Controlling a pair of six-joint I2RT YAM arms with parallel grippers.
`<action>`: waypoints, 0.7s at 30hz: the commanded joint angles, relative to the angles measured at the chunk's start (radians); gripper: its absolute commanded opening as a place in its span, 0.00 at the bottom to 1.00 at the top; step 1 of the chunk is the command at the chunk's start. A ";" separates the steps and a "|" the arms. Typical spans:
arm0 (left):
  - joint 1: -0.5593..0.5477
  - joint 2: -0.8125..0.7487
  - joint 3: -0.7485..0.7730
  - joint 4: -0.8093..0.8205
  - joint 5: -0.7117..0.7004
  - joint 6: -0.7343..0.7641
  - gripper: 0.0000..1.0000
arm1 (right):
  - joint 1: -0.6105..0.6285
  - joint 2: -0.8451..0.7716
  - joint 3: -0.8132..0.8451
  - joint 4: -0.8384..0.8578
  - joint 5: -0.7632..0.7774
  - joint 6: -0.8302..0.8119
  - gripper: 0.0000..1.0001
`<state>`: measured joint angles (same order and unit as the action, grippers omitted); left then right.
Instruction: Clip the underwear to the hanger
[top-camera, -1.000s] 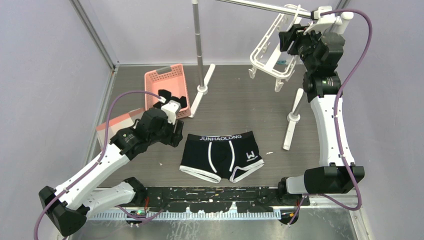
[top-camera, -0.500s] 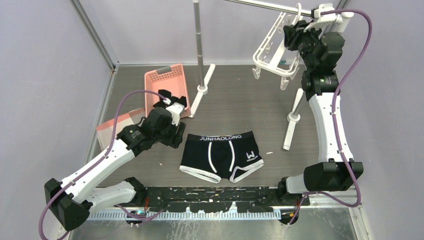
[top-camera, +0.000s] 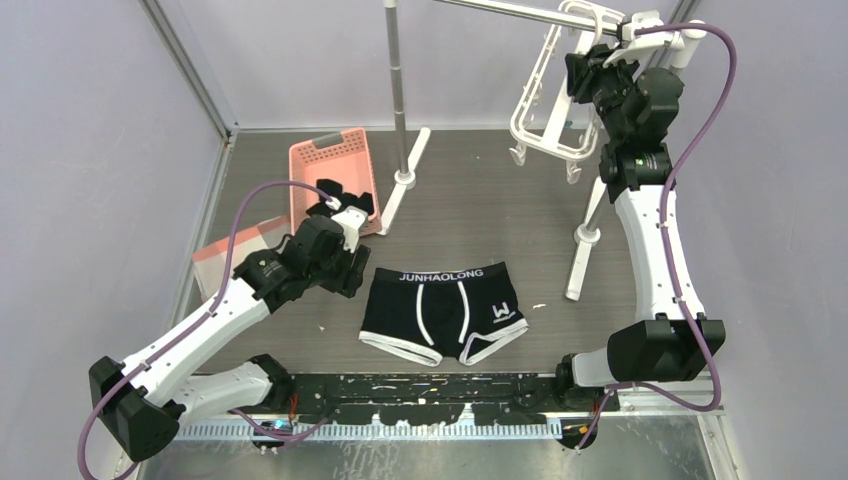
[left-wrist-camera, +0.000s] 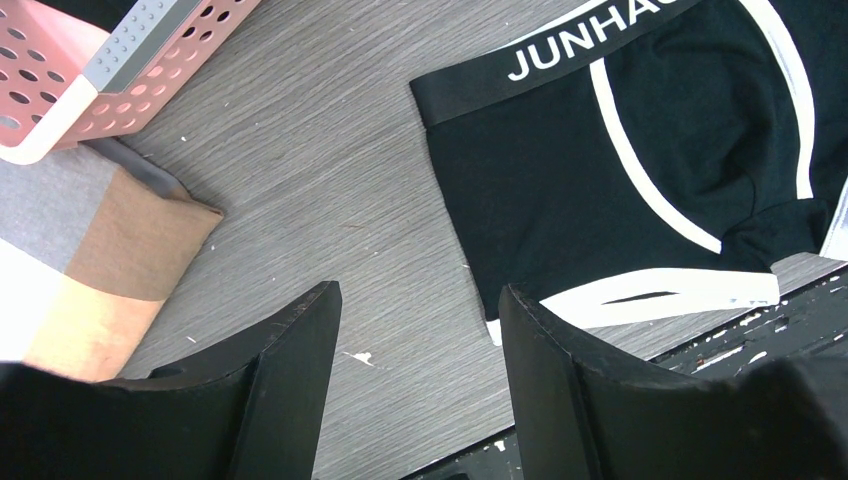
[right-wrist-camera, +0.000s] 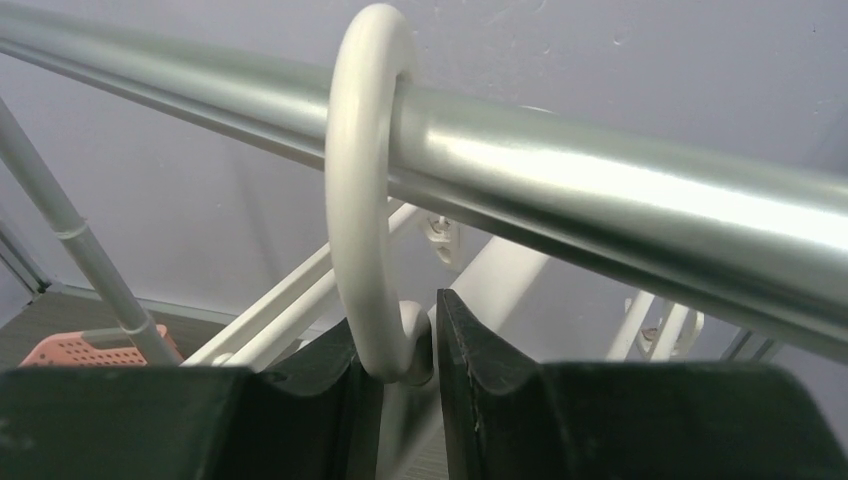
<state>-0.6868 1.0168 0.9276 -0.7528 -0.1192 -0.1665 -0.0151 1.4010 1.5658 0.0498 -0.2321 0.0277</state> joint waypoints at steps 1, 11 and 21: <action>0.003 -0.007 0.041 0.013 -0.010 0.010 0.61 | -0.003 -0.001 0.000 0.028 0.016 -0.012 0.30; 0.003 -0.004 0.038 0.009 -0.010 0.010 0.61 | -0.004 0.010 0.007 0.019 0.019 -0.024 0.01; 0.004 -0.001 0.037 0.015 0.001 0.009 0.61 | -0.003 -0.016 -0.065 0.225 0.057 -0.024 0.00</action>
<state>-0.6868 1.0168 0.9276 -0.7532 -0.1188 -0.1669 -0.0151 1.4075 1.5364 0.1108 -0.2150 0.0109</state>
